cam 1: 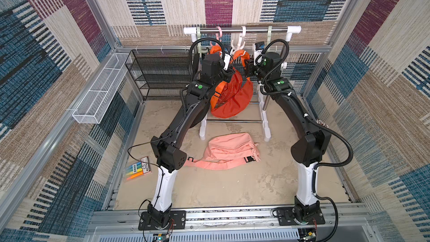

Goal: Hang the bag on a hook
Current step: Hang the bag on the hook.

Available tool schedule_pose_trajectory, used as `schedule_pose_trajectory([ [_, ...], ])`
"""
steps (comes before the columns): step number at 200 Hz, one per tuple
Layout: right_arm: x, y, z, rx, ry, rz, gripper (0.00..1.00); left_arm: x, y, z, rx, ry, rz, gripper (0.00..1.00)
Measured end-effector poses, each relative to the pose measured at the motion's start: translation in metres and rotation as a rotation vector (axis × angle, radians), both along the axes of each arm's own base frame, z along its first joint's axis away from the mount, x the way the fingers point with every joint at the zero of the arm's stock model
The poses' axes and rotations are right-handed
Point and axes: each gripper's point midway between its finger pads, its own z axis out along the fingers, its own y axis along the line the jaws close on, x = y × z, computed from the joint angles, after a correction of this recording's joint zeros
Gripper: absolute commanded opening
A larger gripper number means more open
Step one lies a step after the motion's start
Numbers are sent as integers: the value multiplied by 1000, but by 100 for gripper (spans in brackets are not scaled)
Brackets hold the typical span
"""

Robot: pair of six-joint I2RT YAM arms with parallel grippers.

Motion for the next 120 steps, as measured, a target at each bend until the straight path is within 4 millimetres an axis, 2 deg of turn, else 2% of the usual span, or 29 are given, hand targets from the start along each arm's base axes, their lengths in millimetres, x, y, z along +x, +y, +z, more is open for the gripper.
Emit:
schedule_pose_trajectory([
  [14, -13, -1, -2, -1, 6, 12, 70, -7, 0, -1, 0, 6, -22, 68],
  [23, -23, -1, 2, 3, -3, 26, 77, -11, 1, -1, 0, 6, -28, 79],
  [32, -34, 0, 8, 7, -18, 40, 80, -16, 1, -2, -2, 7, -48, 86],
  [51, -56, -1, 19, 22, -50, 70, 84, -28, 2, -3, -10, 0, -78, 90],
  [70, -82, 3, 13, 24, -48, 101, 84, -41, 5, -4, -26, -16, -101, 92],
  [97, -129, 22, -14, 20, -16, 176, 82, -60, 12, 1, -80, -52, -118, 92],
  [120, -174, 47, -64, -10, 62, 253, 81, -75, 25, 6, -154, -77, -111, 91],
])
